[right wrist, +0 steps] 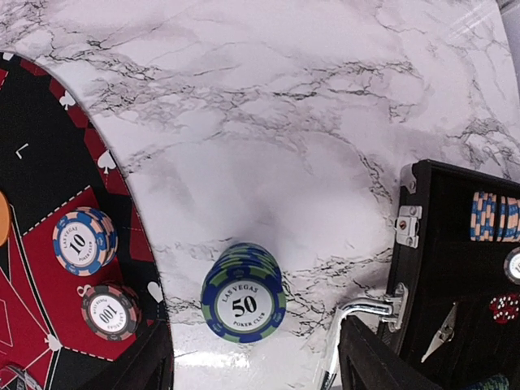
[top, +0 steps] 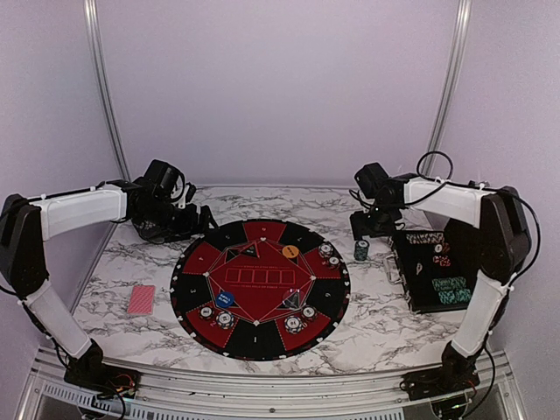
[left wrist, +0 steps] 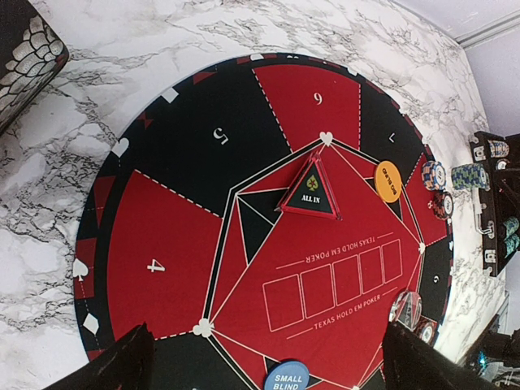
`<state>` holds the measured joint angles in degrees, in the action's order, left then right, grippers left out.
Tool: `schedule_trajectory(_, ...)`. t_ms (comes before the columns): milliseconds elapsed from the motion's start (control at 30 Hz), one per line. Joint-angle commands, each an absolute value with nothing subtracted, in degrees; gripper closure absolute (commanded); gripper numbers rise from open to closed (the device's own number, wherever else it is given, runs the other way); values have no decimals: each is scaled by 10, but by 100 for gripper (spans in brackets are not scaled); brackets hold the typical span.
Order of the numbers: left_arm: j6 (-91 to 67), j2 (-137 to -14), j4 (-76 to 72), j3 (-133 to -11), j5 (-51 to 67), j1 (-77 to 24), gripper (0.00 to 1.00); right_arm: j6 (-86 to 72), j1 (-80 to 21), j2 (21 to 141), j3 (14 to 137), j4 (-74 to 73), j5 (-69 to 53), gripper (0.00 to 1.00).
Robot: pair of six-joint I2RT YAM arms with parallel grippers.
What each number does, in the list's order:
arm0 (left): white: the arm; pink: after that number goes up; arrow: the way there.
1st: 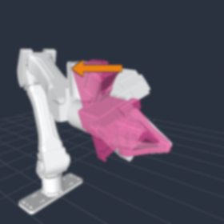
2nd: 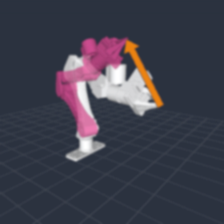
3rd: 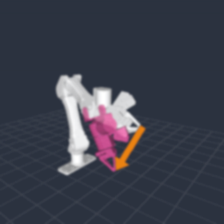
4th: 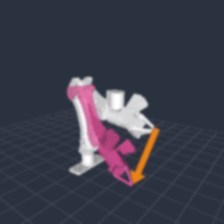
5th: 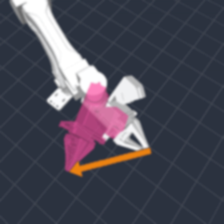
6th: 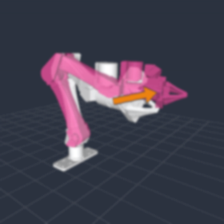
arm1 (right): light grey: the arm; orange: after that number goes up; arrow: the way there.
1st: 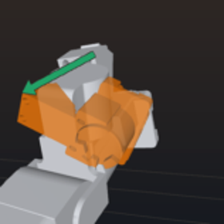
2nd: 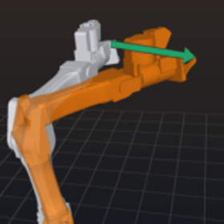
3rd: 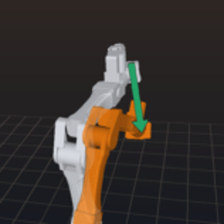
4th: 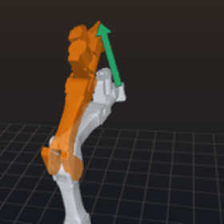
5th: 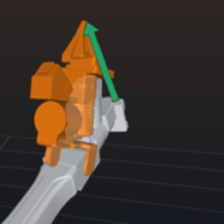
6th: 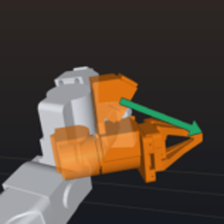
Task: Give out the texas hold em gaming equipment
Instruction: Pick up the pile of poker chips from the pile of poker chips.
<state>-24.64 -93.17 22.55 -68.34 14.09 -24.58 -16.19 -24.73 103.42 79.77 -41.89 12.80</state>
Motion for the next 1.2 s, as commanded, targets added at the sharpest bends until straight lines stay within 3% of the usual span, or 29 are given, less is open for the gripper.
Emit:
schedule_trajectory(0, -245, -920, 222, -682, 146, -243, 1, -144, -237, 1059, 829, -401, 114, 32)
schedule_trajectory(1167, -244, -928, 222, -684, 147, -243, 1, -143, -225, 1110, 817, -376, 95, 43)
